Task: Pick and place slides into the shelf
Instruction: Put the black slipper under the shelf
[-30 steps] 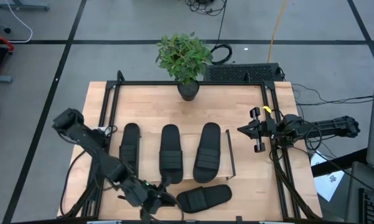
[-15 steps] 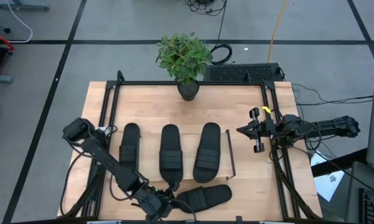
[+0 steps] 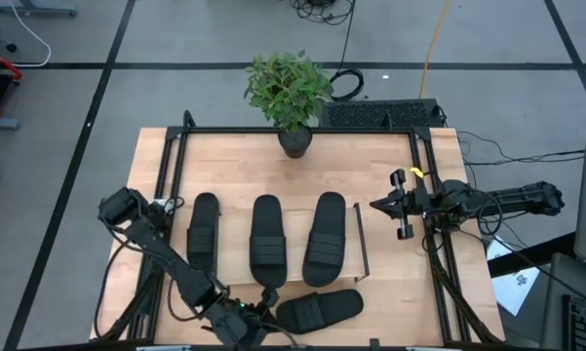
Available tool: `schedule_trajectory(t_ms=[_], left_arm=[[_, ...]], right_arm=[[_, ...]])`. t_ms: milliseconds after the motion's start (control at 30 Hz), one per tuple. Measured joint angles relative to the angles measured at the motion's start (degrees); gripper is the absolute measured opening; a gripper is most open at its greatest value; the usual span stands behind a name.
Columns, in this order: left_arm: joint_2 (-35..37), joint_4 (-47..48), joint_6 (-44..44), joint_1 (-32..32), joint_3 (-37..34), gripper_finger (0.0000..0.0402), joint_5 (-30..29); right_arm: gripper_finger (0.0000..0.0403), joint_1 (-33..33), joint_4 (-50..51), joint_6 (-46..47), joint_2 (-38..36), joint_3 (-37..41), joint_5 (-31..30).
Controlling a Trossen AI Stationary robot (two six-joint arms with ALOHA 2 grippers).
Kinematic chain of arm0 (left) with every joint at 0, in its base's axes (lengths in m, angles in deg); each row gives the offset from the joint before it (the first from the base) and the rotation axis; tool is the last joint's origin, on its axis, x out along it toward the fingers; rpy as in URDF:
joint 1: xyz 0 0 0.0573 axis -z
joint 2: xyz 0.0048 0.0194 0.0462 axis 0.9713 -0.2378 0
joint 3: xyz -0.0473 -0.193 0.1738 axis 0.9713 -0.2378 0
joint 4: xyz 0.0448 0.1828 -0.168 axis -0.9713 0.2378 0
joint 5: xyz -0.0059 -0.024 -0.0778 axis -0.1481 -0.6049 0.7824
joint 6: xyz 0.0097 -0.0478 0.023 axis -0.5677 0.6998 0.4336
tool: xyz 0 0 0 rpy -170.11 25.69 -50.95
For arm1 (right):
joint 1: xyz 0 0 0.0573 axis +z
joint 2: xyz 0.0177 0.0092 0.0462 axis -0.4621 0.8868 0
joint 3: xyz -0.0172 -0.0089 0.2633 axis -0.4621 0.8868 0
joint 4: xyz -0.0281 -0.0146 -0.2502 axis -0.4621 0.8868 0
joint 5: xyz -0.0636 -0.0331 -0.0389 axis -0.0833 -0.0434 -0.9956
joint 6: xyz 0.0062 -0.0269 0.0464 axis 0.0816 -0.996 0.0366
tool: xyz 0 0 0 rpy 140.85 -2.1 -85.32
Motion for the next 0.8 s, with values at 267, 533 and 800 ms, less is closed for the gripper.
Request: schedule_trajectory(t_ms=[267,533,800], left_arm=[[-0.95,8.51,5.06,1.4,7.52,0.0035,-0.42],[-0.95,13.24,-6.67,-0.08,7.46,0.0035,-1.31],[-6.0,6.33,-19.81,2.36,7.43,0.0079,0.07]], right_arm=[[0.0,0.0,-0.2,-0.41,0.0,0.0,-0.02],[0.0,0.0,0.49,-1.51,0.47,0.0,-1.88],[0.0,0.0,1.61,-2.23,1.88,0.0,-10.58]])
